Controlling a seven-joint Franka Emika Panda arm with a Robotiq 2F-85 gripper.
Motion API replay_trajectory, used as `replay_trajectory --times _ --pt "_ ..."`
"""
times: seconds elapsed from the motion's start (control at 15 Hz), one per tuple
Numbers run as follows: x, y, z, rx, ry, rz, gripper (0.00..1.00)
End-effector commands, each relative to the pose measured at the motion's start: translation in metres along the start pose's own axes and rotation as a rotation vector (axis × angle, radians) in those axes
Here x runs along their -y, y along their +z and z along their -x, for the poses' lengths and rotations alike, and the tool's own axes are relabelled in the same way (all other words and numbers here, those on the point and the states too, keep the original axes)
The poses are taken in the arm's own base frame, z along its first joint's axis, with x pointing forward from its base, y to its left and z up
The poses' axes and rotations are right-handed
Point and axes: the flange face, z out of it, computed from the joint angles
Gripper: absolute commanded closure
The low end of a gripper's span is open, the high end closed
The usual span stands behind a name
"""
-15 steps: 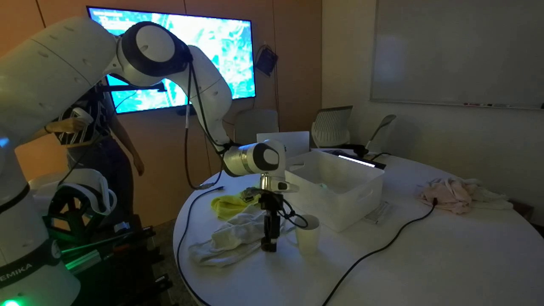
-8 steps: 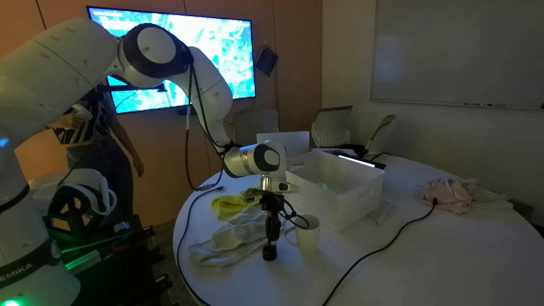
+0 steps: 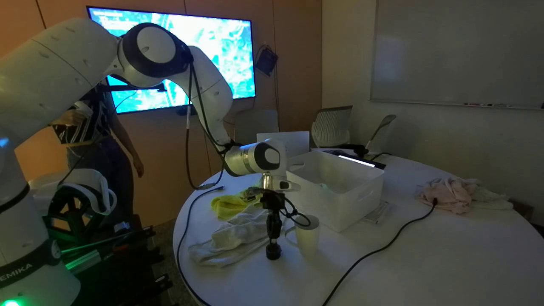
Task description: Put all the towels in the white basket and the objects into the mug
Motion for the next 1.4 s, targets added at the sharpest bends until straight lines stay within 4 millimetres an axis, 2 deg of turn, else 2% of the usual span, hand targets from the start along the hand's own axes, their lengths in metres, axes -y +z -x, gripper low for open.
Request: replay_trajectory --times 0.0,0.2,0.27,0.4,0.87,1.0,1.33 --pt "-0.005 -0.011 -0.003 -0.025 -0.011 -0.003 1.0" --pt "-0.007 -0.013 -0.008 -0.025 0.014 -0.008 0.99" --pt "-0.009 -0.011 -0.011 -0.023 0.024 -0.012 0.74" --pt "-0.014 -0.007 -0.016 -0.013 0.037 -0.026 0.67" --pt "-0.038 0.012 -0.036 0.021 0.086 -0.085 0.13" --pt "-0.041 0.018 -0.038 0.032 0.097 -0.112 0.01" --pt "-0.043 0.027 -0.031 0.077 0.096 -0.141 0.0"
